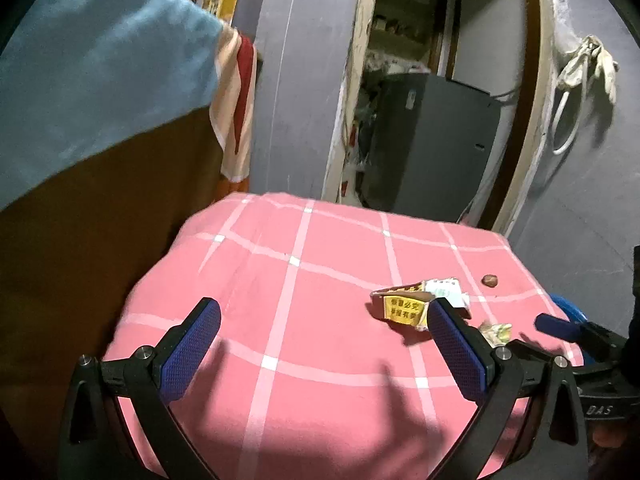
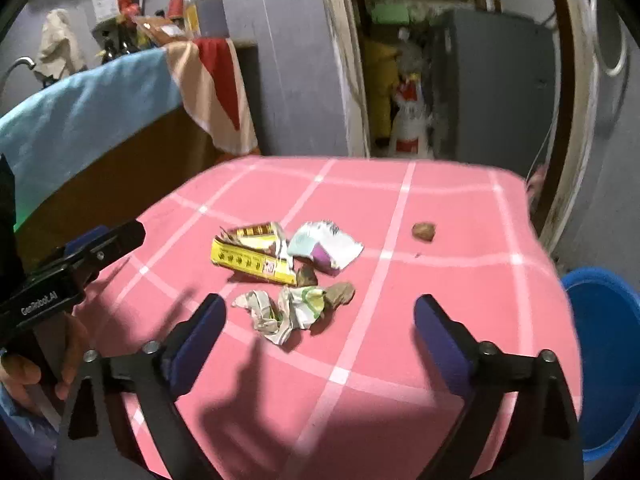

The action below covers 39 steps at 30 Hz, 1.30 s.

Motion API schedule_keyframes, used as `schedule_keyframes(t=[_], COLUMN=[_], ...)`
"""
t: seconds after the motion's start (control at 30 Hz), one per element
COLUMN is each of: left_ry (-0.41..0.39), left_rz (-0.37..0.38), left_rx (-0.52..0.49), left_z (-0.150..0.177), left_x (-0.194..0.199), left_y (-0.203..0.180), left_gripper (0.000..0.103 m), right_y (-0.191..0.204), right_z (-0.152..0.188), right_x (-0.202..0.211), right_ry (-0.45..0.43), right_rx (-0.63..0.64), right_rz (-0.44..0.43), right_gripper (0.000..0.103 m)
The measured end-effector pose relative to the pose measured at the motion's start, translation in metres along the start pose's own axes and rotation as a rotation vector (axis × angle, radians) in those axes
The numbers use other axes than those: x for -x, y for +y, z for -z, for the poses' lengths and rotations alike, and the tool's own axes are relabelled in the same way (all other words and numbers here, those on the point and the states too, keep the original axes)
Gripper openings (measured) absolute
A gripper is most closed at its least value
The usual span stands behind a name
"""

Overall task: Collect trash
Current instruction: 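Grasp the crumpled paper scrap with the right tool while the left tool grasps the yellow printed wrapper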

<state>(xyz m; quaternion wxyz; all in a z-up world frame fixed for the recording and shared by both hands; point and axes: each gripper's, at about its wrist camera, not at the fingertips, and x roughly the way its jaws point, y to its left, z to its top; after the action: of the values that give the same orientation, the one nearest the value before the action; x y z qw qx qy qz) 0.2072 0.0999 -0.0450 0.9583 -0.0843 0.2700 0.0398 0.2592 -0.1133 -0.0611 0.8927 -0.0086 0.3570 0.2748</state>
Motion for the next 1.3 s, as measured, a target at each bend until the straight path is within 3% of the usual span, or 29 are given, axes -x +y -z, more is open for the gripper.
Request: schedule_keyframes(t=[0.27, 0.5, 0.63, 0.83, 1.3], left_ry=[0.078, 0.113, 0.130, 0.179, 0.284], left_rz=[0.011, 0.046, 0.077, 0.136, 0.229], left_rx=[0.003, -0.010, -0.028, -0.050, -0.088], left_z=[-0.004, -0.007, -0.010, -0.013, -0.023], left_x=[-0.018, -0.027, -0.032, -0.047, -0.089], left_y=[0.003, -0.002, -0.009, -0.020, -0.034], left_gripper=[0.101, 0.101, 0.101, 0.101, 0.100], right_y=[0.002, 0.000, -0.003, -0.015, -0.042], right_z=[-0.003, -0.002, 0.000, 0.004, 0.011], right_x=[-0.024, -0.025, -0.020, -0.013, -0.001], right_ry=[0.095, 0.104, 0.094, 0.078, 0.060], right_rx=[-0.010, -0.018, -0.018, -0.036, -0.120], right_rz=[-0.045, -0.069, -0.074, -0.046, -0.050], right_gripper=[0.057, 0.037, 0.021, 0.015, 0.015])
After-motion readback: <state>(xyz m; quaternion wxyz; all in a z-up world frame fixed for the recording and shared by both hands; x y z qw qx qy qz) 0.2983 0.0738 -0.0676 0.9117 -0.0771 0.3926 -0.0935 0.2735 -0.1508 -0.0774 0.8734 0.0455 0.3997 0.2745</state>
